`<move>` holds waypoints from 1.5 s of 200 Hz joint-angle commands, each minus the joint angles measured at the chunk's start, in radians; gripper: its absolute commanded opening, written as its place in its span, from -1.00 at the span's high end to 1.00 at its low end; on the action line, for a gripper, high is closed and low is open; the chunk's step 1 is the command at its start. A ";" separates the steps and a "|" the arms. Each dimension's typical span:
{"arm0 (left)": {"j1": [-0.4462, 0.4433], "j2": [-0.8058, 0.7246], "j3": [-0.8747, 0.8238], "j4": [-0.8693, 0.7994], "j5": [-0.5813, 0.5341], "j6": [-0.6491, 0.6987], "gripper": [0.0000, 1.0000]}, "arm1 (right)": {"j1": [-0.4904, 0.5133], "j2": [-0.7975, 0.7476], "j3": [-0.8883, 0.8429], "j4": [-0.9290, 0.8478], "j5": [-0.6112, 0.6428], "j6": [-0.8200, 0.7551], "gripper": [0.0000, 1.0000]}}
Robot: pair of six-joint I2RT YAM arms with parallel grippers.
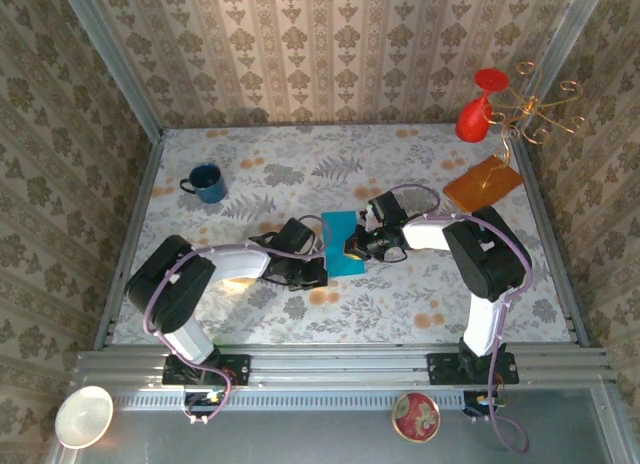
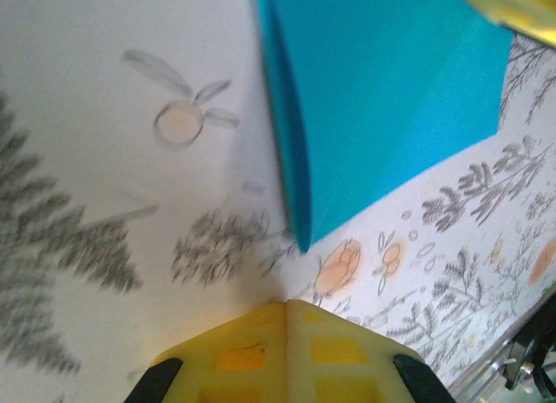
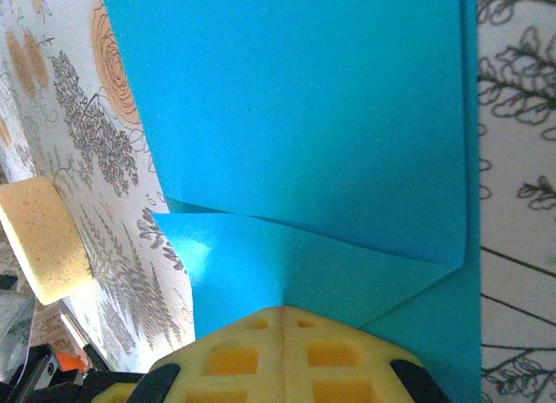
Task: Fold a paper plane with a square sheet of paper (pick it up from the middle)
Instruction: Fold the triangle a second time at the center of the table.
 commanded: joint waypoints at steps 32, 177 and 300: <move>0.019 -0.022 0.013 0.217 -0.030 -0.133 1.00 | -0.012 0.038 -0.060 -0.146 0.140 0.006 0.97; 0.010 0.146 0.052 -0.007 -0.106 -0.122 1.00 | -0.007 -0.038 0.051 -0.097 0.001 -0.086 0.94; 0.011 0.149 0.063 -0.036 -0.119 -0.110 1.00 | 0.049 0.034 0.063 -0.124 0.032 -0.140 0.93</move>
